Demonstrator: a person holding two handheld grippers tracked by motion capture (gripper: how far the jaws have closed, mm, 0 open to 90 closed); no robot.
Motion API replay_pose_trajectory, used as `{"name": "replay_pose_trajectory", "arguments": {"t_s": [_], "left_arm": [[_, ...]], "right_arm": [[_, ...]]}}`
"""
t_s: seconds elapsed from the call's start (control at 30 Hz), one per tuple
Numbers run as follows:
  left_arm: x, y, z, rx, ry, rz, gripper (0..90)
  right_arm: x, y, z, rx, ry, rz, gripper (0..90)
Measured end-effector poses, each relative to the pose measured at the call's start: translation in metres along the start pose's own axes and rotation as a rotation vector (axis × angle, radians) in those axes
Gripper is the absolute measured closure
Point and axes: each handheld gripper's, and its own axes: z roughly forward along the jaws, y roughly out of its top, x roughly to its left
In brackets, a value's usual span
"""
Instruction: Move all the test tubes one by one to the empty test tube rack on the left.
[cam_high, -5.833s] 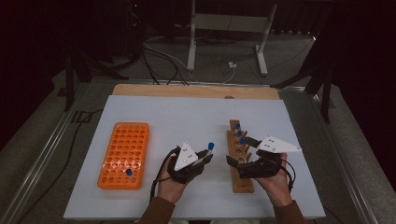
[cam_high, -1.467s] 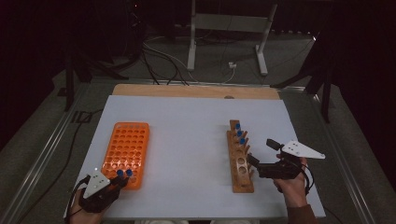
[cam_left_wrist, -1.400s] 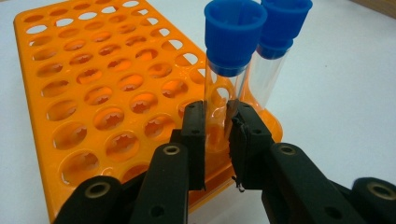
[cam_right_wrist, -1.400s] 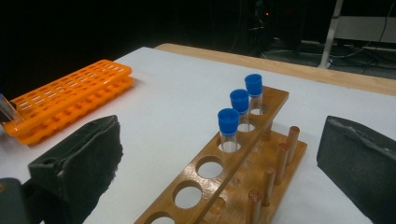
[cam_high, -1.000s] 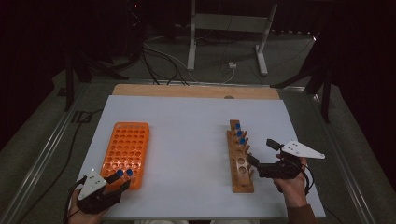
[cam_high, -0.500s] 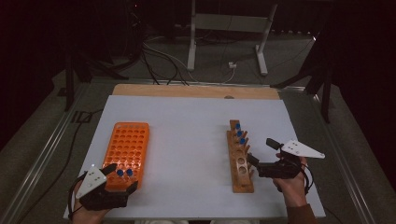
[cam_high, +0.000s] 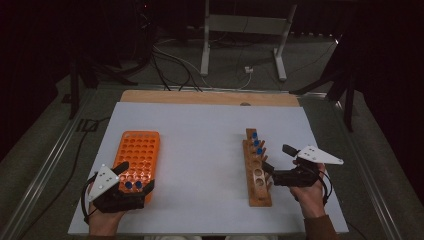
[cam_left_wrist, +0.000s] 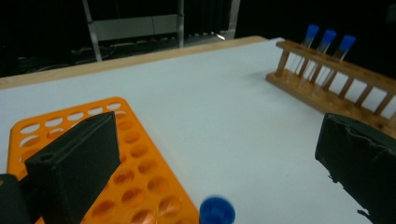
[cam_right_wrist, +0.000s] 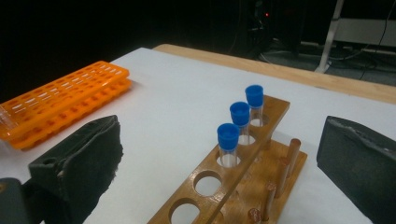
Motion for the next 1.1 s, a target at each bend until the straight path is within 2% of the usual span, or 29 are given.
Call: {"name": "replay_pose_trajectory", "arguments": {"t_s": [0.23, 0.53, 0.63, 0.73, 0.8, 0.93, 1.1], "left_arm": [[-0.003, 0.007, 0.007, -0.034, -0.024, -0.012, 1.0], [-0.004, 0.015, 0.014, -0.054, -0.041, -0.039, 1.0], [-0.005, 0.017, 0.016, -0.051, -0.042, -0.037, 1.0], [-0.006, 0.018, 0.017, -0.057, -0.048, -0.042, 1.0], [-0.008, 0.018, 0.018, -0.054, -0.050, -0.040, 1.0], [-0.009, 0.017, 0.019, -0.048, -0.050, -0.037, 1.0], [-0.010, 0.019, 0.017, -0.054, -0.050, -0.033, 1.0]], "right_arm": [[-0.003, -0.002, 0.008, 0.016, -0.016, -0.002, 5.3], [-0.007, -0.002, 0.023, 0.069, -0.026, -0.021, 17.5], [-0.008, -0.003, 0.029, 0.088, -0.025, -0.029, 25.7], [-0.010, -0.006, 0.034, 0.114, -0.014, -0.037, 43.7], [-0.010, -0.008, 0.038, 0.132, -0.011, -0.048, 52.4], [-0.010, -0.009, 0.046, 0.145, -0.005, -0.048, 60.8], [-0.008, -0.014, 0.055, 0.162, -0.021, -0.060, 71.5]]}}
